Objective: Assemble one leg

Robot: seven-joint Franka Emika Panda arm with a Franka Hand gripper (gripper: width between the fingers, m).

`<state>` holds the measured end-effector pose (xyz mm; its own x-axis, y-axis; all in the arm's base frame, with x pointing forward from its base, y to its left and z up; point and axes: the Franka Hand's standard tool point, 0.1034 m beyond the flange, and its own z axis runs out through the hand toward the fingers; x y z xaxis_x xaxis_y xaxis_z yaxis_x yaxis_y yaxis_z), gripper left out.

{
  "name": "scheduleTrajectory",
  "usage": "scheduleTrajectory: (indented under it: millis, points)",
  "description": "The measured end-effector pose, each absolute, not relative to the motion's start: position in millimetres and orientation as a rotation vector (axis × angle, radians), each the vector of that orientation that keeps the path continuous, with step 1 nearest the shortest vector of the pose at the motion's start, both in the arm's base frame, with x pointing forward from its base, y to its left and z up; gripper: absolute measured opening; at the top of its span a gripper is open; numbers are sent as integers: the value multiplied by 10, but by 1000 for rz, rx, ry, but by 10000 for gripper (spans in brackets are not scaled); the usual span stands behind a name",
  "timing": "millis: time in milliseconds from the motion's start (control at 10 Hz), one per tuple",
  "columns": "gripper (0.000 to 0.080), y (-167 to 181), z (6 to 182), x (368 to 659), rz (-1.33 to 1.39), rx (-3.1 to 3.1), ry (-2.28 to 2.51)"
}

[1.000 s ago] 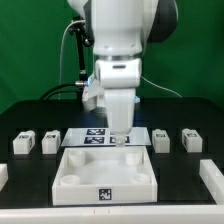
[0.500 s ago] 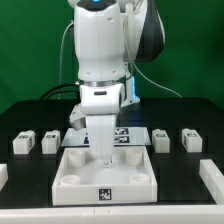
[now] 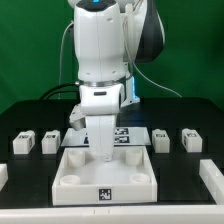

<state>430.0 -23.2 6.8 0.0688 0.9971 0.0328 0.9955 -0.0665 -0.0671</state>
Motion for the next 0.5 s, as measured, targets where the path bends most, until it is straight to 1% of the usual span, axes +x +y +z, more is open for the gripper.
scheduleTrajectory:
  millis: [100,200,500]
  points:
    - [96,-233,78,4319,26,-2247,-2100]
    - [60,-234,81,4325,22,-2249,-2101]
    - [60,-235,83,4331,19,-2250,-2102]
